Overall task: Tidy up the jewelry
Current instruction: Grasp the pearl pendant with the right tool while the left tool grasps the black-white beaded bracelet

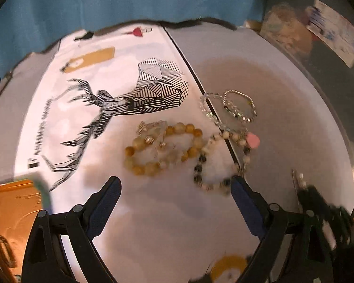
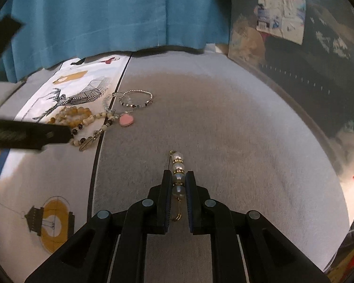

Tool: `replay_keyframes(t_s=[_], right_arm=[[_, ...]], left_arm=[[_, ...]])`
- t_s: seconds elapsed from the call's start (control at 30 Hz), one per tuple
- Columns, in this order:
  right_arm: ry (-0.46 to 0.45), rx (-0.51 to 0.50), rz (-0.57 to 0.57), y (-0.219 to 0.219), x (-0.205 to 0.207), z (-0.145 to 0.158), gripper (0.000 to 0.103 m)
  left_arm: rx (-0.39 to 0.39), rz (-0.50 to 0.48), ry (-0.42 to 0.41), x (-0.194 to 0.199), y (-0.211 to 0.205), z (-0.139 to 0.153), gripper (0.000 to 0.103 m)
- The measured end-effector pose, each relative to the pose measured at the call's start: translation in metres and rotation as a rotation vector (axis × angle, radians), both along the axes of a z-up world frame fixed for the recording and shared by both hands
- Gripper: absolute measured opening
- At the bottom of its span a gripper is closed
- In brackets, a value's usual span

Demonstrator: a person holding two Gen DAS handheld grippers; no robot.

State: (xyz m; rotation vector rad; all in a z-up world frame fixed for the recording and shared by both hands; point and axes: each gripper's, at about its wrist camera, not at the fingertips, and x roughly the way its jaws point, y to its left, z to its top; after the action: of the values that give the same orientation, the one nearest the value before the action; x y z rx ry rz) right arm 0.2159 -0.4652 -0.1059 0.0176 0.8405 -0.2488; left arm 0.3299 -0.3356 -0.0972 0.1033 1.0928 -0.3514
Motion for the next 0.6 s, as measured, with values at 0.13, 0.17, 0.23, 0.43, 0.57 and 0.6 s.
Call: replay_keyframes(t_s=[0.13,0.17,0.23,0.43,0.57,0.6], right_arm=[[0.000,-0.005,0.008,0.000,0.002,0.000,0.013],[0.004,-0.004,0.008,0.000,0.002,0.000,0.012],[0.010,0.007,0.007,-0.001,0.003,0.000,0.012],[0.020,0.045,-0.009,-0.002,-0.004,0.006,0.012],[-0.024,0.047,-0.018,0.003,-0.022,0.025,0.012],[-0.032,0.063,-0.022,0.006,-0.027,0.029,0.012]], left_arm=[[0.028,-0.005,-0.022,0.000,-0.009,-0.005,0.053],[0.065,-0.038,-0.046,-0.005,-0.014,-0.005,0.030],[0.026,-0.077,-0.018,-0.010,-0.016,-0.004,0.006],[-0.066,-0.091,0.057,-0.046,0.008,0.007,0.006],[-0.086,-0.113,0.019,-0.076,0.038,0.035,0.006],[-0.088,-0.115,0.006,-0.083,0.046,0.042,0.006]])
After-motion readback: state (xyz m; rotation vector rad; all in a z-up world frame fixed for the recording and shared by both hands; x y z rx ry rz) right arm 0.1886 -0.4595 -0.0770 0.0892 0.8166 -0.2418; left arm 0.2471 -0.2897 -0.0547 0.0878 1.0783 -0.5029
